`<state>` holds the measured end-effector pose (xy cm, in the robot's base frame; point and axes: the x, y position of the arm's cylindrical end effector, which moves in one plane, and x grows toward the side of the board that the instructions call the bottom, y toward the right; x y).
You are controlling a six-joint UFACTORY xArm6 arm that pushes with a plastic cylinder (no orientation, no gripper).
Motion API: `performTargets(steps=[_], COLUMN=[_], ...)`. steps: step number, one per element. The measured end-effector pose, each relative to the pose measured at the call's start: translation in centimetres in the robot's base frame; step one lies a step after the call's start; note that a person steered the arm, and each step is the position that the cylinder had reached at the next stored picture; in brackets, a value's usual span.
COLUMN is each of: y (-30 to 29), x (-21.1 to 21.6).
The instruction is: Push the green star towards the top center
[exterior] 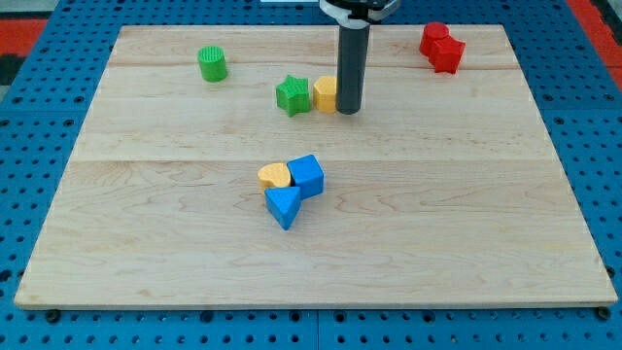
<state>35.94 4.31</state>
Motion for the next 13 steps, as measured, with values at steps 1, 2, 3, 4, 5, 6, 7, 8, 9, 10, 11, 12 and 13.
performTargets(steps=[1,2,3,4,5,6,7,8,9,10,11,12,13], y=[-0.4,-2.4,-2.8,-2.0,-5.4,-9.1,-8.1,-7.7,-7.5,-7.5,-7.5,-7.5,-7.5], x=[0.5,0.5,1.2,2.6,3.0,2.0,1.7,1.8,1.8,0.9,-0.3,-1.4,-2.9])
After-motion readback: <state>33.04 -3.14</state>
